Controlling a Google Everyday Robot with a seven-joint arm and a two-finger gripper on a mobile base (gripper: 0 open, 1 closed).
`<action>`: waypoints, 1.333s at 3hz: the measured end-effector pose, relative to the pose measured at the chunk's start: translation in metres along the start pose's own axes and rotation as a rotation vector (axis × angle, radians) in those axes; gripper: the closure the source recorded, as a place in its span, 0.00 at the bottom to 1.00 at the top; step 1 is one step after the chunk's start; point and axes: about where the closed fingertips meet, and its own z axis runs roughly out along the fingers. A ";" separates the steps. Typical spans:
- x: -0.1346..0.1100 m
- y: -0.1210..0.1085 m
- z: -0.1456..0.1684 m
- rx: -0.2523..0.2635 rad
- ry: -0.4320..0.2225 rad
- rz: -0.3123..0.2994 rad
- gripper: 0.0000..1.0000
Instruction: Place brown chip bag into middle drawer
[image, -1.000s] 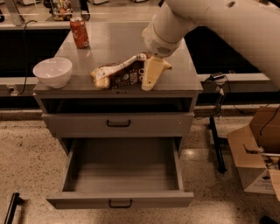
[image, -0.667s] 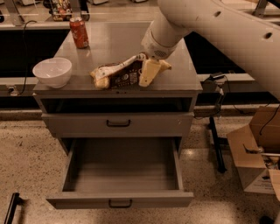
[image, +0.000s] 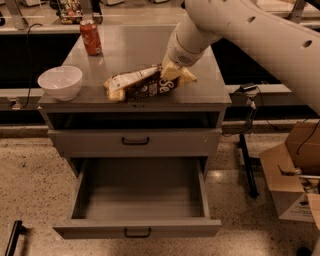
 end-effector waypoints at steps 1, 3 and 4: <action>-0.016 -0.004 -0.040 0.006 -0.082 0.004 0.89; -0.022 0.026 -0.129 -0.110 -0.331 0.052 1.00; -0.029 0.075 -0.145 -0.234 -0.464 0.151 1.00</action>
Offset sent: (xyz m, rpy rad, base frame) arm -0.0988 -0.0329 0.1455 0.4137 0.0393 0.2314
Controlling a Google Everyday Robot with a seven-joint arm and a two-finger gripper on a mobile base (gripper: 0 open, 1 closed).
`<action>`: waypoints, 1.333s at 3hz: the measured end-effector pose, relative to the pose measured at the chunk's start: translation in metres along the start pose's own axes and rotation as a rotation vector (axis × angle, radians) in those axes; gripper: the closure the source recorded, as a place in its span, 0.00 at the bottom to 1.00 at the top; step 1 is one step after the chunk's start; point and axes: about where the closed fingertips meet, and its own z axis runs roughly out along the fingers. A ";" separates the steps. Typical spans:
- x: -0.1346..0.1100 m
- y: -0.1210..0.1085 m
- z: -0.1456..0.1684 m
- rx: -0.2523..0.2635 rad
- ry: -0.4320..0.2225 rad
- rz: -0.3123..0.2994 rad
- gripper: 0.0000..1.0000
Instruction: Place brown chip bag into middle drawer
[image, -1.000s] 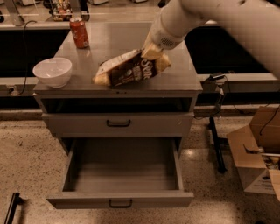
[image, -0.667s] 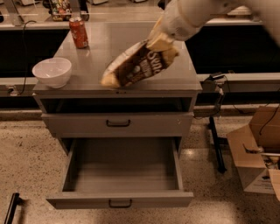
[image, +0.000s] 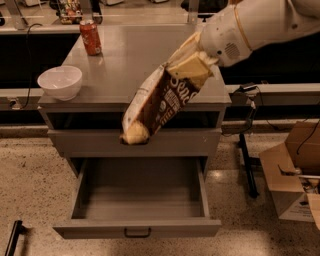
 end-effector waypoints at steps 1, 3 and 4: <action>0.001 0.056 0.026 -0.119 -0.089 0.141 1.00; 0.022 0.064 0.047 -0.129 -0.147 0.241 1.00; 0.068 0.071 0.067 -0.049 -0.162 0.393 1.00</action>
Offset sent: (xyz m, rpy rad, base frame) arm -0.0389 0.0232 -0.0244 0.0978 0.1393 0.0257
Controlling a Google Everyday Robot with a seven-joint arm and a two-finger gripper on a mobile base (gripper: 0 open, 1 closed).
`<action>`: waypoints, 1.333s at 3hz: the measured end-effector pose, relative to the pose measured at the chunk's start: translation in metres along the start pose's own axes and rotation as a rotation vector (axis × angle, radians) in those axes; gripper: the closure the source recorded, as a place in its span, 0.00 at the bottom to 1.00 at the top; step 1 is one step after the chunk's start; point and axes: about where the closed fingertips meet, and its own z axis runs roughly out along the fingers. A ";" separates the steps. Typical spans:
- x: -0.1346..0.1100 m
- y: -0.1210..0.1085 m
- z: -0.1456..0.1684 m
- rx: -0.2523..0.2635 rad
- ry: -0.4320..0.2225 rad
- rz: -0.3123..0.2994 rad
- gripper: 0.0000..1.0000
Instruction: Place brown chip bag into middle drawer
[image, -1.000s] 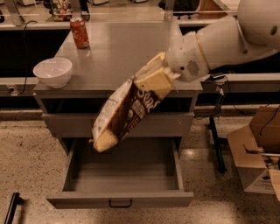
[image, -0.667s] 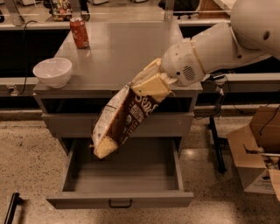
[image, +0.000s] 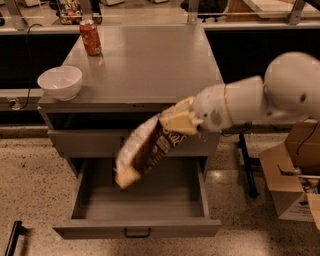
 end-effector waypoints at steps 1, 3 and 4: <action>0.071 -0.003 0.020 0.079 -0.012 0.143 1.00; 0.177 -0.020 0.065 0.202 -0.026 0.344 1.00; 0.204 -0.030 0.092 0.203 -0.039 0.400 1.00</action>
Offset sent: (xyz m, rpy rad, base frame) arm -0.0141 -0.0444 -0.2169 0.0489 0.2145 -0.4295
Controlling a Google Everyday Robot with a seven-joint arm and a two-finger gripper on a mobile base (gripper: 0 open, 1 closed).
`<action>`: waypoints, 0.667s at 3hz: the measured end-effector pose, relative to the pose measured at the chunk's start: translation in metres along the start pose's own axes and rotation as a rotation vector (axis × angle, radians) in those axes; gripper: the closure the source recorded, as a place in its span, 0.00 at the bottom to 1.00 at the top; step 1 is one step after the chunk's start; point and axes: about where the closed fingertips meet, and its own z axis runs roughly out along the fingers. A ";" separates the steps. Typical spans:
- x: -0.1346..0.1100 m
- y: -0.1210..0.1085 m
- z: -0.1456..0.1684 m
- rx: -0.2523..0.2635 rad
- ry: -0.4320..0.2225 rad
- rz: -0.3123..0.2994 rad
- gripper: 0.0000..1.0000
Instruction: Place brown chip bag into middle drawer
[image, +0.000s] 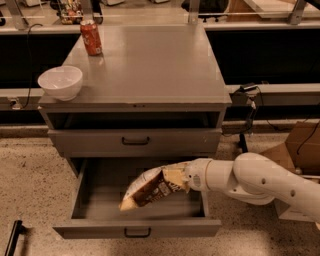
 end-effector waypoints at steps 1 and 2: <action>0.026 -0.013 0.032 -0.017 -0.007 0.044 1.00; 0.047 -0.025 0.059 -0.048 -0.009 0.069 0.82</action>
Offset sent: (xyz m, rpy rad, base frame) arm 0.0272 0.0300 -0.1166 0.0995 0.0861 0.0131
